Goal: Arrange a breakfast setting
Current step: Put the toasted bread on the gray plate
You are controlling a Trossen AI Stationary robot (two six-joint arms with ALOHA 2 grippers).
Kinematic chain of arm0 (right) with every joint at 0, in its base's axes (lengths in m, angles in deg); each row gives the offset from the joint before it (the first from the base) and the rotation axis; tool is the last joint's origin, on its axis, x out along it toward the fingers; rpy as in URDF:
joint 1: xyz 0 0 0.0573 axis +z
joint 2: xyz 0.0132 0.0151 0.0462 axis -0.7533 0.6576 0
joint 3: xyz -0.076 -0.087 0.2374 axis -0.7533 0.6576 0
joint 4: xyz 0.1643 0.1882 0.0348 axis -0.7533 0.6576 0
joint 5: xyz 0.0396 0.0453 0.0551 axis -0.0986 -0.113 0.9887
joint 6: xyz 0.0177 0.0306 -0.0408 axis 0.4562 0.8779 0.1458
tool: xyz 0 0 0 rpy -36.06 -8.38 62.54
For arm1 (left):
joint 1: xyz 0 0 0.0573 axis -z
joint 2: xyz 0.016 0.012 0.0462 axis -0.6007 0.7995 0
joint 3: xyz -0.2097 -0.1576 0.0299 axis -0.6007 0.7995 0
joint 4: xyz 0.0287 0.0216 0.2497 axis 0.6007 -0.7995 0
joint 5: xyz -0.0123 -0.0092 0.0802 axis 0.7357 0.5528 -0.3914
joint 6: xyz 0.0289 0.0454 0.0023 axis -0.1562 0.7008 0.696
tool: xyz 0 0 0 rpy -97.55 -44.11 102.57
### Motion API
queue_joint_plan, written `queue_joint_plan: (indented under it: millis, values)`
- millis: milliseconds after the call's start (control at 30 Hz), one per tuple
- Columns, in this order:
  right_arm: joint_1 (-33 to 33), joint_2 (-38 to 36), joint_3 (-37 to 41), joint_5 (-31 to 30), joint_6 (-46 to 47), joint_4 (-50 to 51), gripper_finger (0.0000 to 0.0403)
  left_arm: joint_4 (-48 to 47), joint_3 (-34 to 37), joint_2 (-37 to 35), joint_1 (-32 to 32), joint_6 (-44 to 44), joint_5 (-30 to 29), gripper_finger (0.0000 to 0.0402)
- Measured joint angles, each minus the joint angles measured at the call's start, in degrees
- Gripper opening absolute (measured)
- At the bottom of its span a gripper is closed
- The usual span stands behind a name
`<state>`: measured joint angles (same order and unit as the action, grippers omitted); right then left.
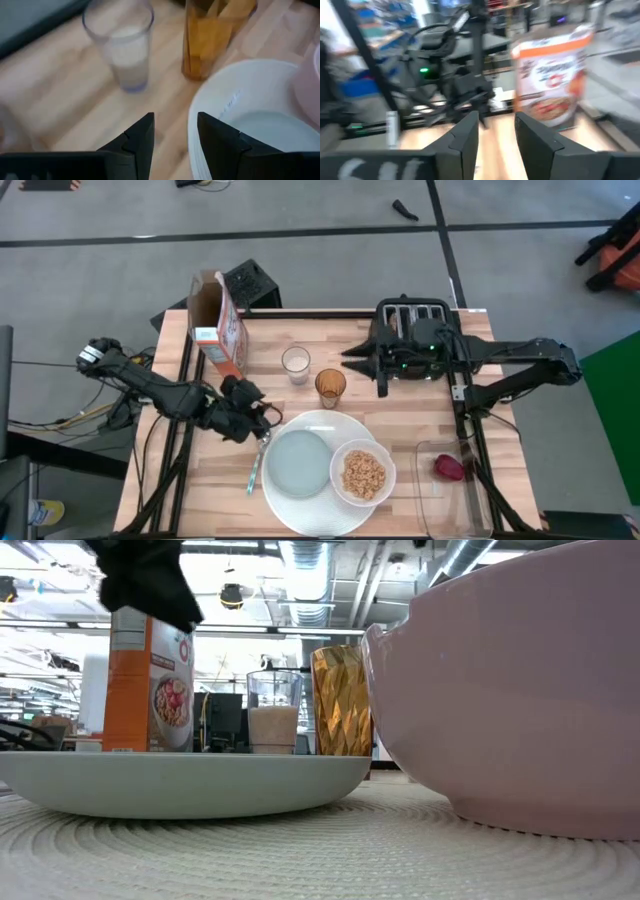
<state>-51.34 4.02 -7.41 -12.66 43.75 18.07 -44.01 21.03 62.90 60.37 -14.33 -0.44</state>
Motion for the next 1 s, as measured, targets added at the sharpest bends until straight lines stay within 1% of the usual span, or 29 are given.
queue_joint_plan:
  millis: [100, 200, 267, 333, 400, 567, 733, 867, 1000]
  values:
    - [-0.01, 0.0, -3.67, -7.26, -3.82, 4.4, 0.0174, 3.81, 0.0, 0.0, -2.13, 6.48, -1.54, 0.0137]
    - [-1.02, 0.0, -7.26, -14.62, -4.05, 8.79, 0.0197, 7.92, 0.0, 0.0, -3.83, 12.79, -1.62, 0.0137]
    - [-2.67, 0.0, -9.58, -18.84, -1.98, 12.39, 0.0205, 10.28, 0.0, 0.0, -4.73, 16.59, -1.65, 0.0137]
    - [-5.42, 0.0, -11.96, -22.43, 2.36, 16.88, 0.0207, 11.82, 0.0, 0.0, -5.56, 19.6, -1.64, 0.0137]
    - [-9.23, 0.0, -14.03, -23.29, 5.34, 20.88, 0.0205, 12.55, 0.0, 0.0, -6.17, 21.45, -1.62, 0.0137]
    - [-20.6, 0.0, -15.86, -22.54, 13.11, 29.61, 0.0189, 12.71, 0.0, 0.0, -7.42, 21.54, -1.96, 0.0137]
    - [-30.04, 1.72, -15.88, -14.55, 17.6, 36.59, 0.0175, 12.74, 0.0, 0.0, -8.38, 21.57, -3.04, 0.0137]
    - [-33.01, 5.19, -15.86, -10.92, 20.21, 40.06, 0.0167, 12.74, 0.04, 0.0, -8.83, 21.57, -3.05, 0.0137]
    - [-35.04, 8.7, -15.86, -4.78, 20.52, 43.4, 0.0164, 12.56, 0.09, 0.02, -8.95, 21.57, -3.04, 0.0137]
